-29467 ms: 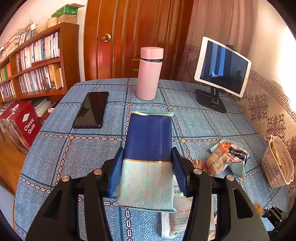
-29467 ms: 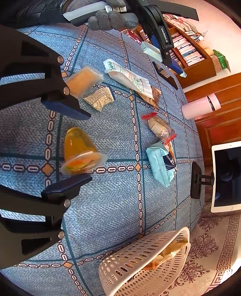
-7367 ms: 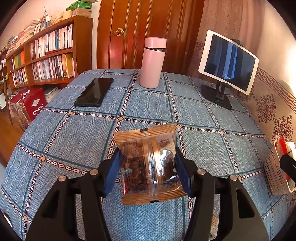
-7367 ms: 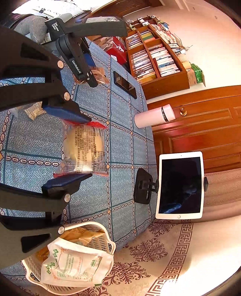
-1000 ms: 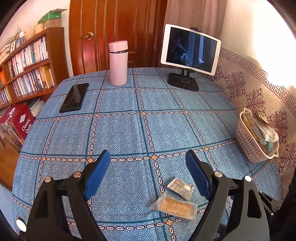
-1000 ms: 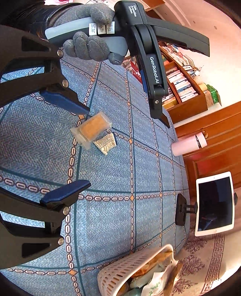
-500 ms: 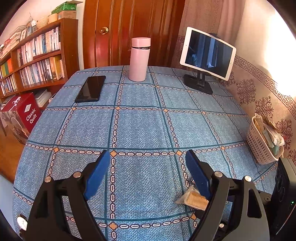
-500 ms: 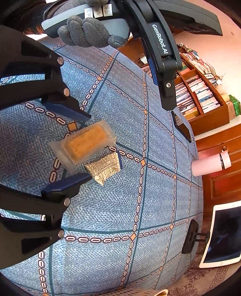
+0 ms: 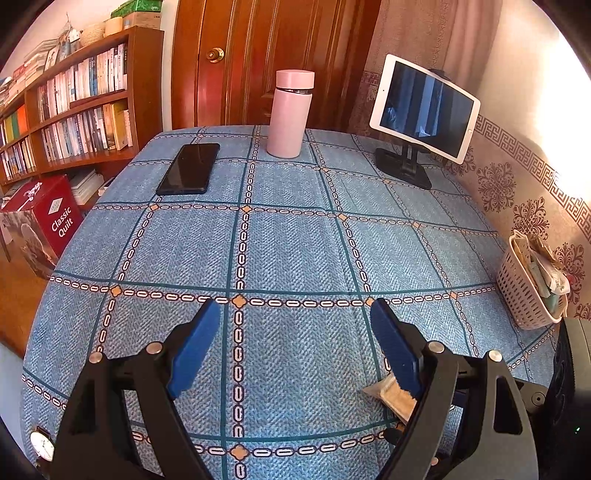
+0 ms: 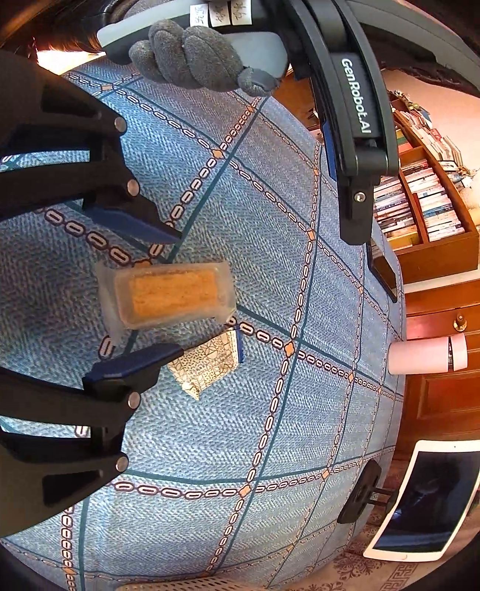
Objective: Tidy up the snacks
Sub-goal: 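Move the right gripper to the clear orange cake packet and grasp it, then grasp the small silver packet with the left gripper while the right holds the cake packet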
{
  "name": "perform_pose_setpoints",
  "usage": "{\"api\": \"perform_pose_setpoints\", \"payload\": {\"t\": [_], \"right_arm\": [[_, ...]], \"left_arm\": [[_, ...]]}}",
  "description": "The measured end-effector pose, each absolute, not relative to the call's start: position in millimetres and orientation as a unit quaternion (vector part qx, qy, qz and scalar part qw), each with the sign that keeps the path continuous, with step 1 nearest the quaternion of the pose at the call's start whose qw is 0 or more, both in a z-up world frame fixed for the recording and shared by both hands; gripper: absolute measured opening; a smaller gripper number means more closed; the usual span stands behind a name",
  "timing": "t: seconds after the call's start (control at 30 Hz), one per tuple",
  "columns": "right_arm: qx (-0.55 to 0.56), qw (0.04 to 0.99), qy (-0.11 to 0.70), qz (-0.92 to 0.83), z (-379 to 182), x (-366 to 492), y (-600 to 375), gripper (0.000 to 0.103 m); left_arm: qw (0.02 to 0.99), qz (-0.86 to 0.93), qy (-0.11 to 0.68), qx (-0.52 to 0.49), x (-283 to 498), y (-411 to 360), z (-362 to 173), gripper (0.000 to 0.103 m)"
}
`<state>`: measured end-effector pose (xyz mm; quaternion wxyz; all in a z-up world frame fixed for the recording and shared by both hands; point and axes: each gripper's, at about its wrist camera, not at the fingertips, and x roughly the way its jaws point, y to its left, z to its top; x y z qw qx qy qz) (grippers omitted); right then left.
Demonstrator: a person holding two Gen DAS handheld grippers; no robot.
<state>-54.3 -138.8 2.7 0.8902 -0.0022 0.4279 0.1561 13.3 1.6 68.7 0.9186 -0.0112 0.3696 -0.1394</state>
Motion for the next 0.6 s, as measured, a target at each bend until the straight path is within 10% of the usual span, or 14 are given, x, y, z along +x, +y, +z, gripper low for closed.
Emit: {"api": "perform_pose_setpoints", "payload": {"t": [0.23, 0.6], "right_arm": [[-0.044, 0.901, 0.415, 0.120, 1.6, -62.5, -134.1, 0.034], [0.016, 0.912, 0.400, 0.087, 10.9, -105.3, -187.5, 0.032]], "left_arm": [[0.917, -0.138, 0.374, -0.012, 15.2, 2.5, 66.5, 0.085], [0.906, -0.165, 0.389, 0.019, 12.4, -25.3, 52.7, 0.085]]}}
